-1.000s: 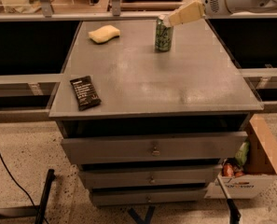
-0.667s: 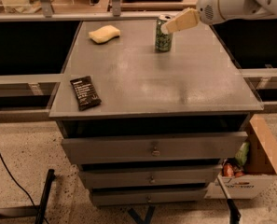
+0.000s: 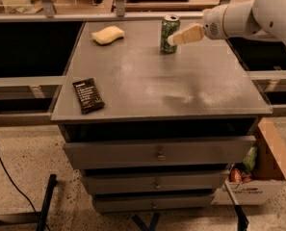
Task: Move green can near rxbar chocolate
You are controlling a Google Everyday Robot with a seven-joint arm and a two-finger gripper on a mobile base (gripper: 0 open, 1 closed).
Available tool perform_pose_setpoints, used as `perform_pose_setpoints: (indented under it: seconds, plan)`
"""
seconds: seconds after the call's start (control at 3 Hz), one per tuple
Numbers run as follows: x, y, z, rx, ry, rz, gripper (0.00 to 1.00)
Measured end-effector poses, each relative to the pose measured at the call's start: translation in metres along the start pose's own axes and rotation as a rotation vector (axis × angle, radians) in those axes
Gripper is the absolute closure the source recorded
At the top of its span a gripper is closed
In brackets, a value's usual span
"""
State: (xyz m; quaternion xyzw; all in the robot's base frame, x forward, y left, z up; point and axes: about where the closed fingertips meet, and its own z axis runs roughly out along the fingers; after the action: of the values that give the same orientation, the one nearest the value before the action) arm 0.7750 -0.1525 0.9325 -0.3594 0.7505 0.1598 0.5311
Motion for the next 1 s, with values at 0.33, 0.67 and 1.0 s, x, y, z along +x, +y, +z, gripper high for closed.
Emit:
perform_pose_setpoints:
  seconds: [0.33,0.67,1.0]
  plan:
    - [0.007,-0.007,0.008,0.009,-0.067,-0.003,0.00]
    - [0.010,-0.014,0.017,0.021,-0.112,0.005,0.00]
    - [0.011,-0.019,0.030,0.014,-0.131,0.005,0.00]
